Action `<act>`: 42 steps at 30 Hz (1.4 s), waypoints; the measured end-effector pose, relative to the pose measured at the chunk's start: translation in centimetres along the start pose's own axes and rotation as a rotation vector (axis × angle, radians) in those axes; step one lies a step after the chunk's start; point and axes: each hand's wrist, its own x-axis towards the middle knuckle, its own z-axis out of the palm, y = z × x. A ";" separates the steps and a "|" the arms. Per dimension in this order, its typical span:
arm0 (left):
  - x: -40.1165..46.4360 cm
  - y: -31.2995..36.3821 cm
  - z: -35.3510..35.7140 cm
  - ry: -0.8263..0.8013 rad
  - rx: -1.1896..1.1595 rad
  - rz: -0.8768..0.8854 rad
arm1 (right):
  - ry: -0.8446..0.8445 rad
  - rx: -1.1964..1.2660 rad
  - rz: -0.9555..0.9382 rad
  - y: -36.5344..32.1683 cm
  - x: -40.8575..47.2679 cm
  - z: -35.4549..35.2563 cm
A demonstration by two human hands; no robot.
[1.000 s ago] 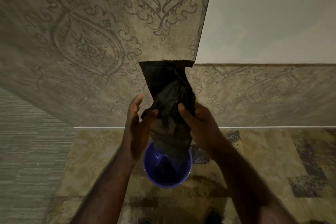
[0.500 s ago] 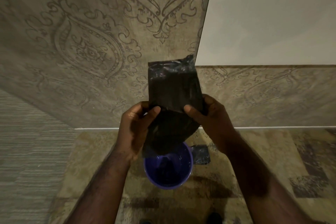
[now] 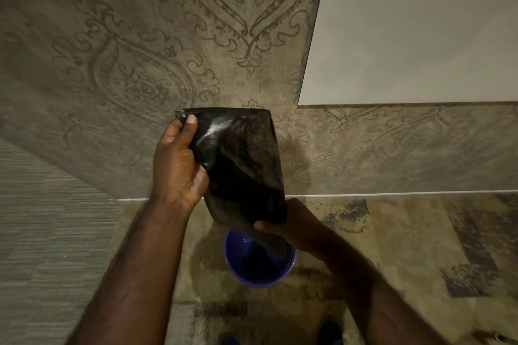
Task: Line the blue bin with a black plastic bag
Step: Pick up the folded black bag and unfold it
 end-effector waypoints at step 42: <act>-6.8 -9.1 -4.9 -0.133 0.411 0.043 | 0.471 0.315 0.133 -0.8 -2.4 -0.7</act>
